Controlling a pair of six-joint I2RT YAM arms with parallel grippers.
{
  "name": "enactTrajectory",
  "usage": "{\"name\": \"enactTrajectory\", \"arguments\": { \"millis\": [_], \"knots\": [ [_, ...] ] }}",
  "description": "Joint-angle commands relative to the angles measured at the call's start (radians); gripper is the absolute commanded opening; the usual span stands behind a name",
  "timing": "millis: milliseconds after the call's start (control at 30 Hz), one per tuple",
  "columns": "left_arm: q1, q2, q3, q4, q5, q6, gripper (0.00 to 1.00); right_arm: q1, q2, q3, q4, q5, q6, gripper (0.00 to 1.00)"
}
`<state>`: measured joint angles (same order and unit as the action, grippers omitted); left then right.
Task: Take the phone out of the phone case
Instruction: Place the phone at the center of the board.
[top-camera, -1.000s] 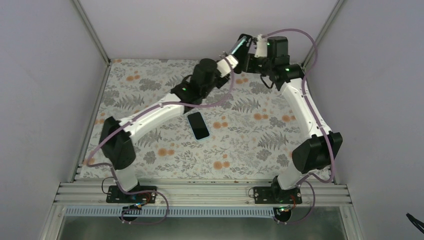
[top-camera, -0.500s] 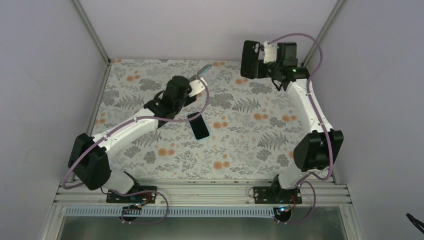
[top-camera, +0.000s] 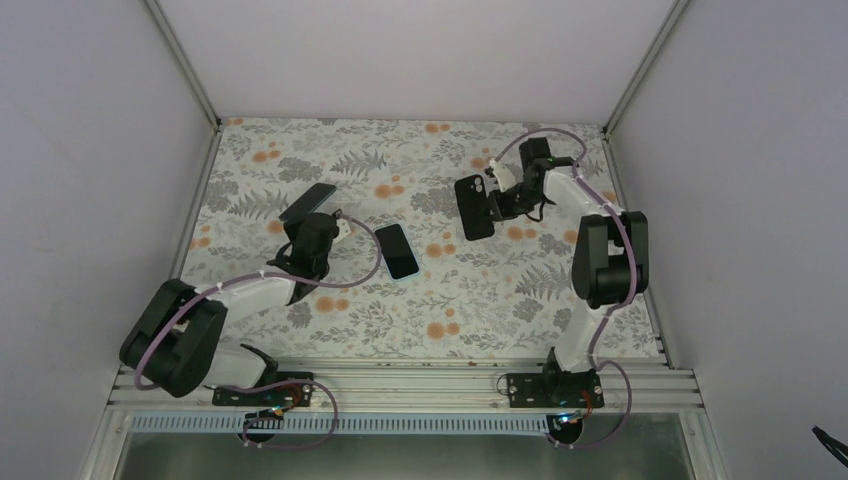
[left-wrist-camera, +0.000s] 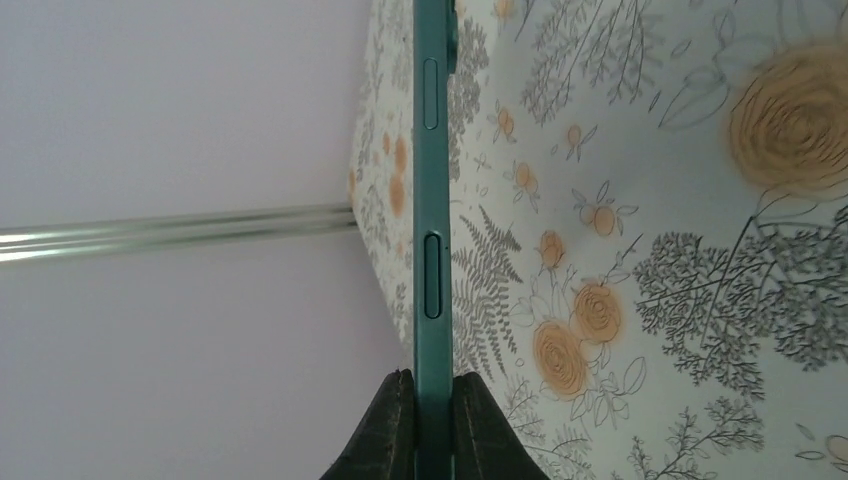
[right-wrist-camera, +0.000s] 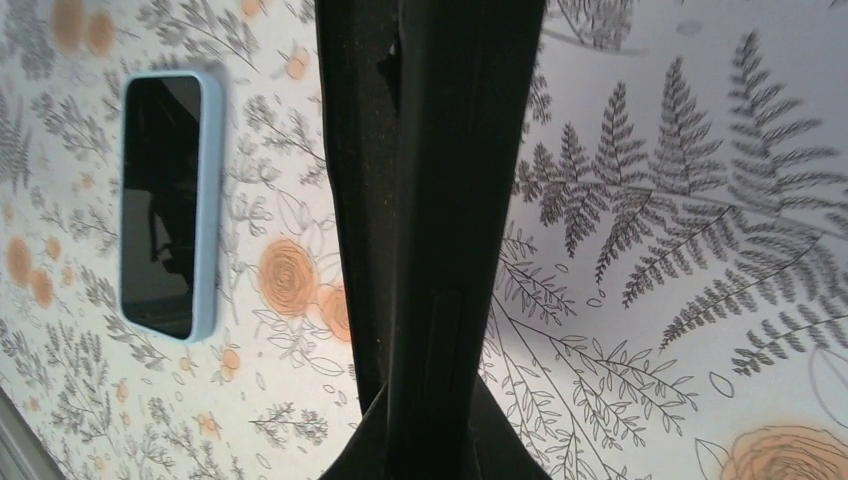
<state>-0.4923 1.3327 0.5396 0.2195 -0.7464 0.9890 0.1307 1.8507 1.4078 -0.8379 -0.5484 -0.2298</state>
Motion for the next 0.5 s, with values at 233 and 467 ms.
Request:
{"name": "enactTrajectory", "arguments": {
  "millis": [233,467],
  "knots": [
    [0.021,0.174,-0.091,0.445,-0.135,0.149,0.02,-0.006,0.181,0.042,-0.001,0.001,-0.026,0.04],
    [0.021,0.192,-0.038,0.195,-0.068,0.016,0.14,-0.061,0.221,0.076,-0.051,0.016,-0.029,0.11]
  ]
}}
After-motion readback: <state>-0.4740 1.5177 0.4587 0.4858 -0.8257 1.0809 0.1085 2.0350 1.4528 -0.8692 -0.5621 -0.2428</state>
